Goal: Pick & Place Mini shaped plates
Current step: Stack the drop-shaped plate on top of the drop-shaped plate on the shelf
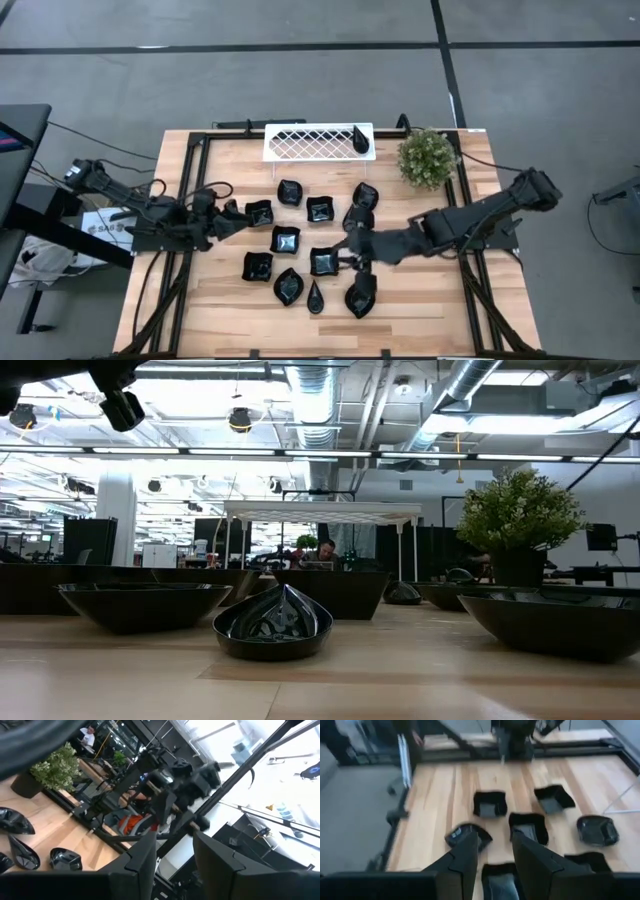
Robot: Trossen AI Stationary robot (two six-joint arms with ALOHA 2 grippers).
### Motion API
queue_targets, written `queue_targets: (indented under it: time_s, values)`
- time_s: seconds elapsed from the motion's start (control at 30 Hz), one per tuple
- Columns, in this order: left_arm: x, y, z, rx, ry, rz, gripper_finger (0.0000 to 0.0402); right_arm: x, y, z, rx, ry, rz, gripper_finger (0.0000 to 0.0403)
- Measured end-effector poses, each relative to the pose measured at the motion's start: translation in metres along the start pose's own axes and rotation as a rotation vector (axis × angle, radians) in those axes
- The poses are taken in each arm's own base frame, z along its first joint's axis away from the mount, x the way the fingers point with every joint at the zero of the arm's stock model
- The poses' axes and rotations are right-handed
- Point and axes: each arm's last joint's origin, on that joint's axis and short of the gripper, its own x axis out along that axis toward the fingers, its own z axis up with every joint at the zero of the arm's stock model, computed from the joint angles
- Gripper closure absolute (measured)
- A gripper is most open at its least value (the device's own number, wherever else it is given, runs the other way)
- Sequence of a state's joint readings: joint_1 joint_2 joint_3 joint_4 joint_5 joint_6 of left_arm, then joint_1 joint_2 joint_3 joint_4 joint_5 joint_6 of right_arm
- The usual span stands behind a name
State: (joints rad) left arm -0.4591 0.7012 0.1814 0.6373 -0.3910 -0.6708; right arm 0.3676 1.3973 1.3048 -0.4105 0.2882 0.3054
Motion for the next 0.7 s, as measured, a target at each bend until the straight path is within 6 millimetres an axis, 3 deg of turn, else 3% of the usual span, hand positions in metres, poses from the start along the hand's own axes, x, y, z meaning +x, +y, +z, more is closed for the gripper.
queue_targets:
  time_s: [0.13, 0.3, 0.47, 0.7]
  values:
    - [0.001, -0.001, 0.000, -0.005, -0.009, -0.005, 0.0271, -0.014, -0.005, -0.007, 0.045, -0.100, 0.033, 0.0285]
    - [0.002, -0.001, 0.000, -0.008, -0.015, -0.010, 0.0271, -0.016, -0.011, -0.024, 0.165, -0.088, 0.035, 0.0285]
    - [0.003, -0.001, -0.001, -0.006, -0.016, -0.001, 0.0271, 0.002, -0.009, -0.036, 0.265, -0.030, 0.019, 0.0285]
    - [0.006, 0.001, -0.004, -0.019, -0.007, 0.011, 0.0271, 0.038, 0.005, -0.050, 0.262, -0.002, 0.026, 0.0285]
